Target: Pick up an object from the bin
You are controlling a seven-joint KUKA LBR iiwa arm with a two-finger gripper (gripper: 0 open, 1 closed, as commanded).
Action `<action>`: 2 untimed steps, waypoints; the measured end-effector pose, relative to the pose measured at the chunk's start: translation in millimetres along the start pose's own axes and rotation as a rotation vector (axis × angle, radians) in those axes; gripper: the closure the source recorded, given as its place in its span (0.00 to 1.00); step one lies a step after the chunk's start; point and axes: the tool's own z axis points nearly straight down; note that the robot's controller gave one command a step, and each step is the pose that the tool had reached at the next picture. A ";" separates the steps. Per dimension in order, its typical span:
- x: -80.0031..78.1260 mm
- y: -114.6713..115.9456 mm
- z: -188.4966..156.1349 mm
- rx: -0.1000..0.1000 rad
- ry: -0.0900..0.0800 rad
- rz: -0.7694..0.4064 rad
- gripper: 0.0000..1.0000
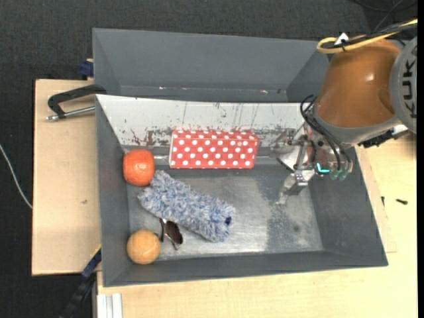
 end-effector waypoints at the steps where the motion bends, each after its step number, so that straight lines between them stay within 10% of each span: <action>1: -0.7 0.0 -1.1 0.000 -0.003 0.000 0.00; 2: -17.7 31.5 20.7 0.002 -0.005 -0.049 0.00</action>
Offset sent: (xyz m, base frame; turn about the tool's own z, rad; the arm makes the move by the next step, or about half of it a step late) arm 0.0304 0.0643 -0.0449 -0.1002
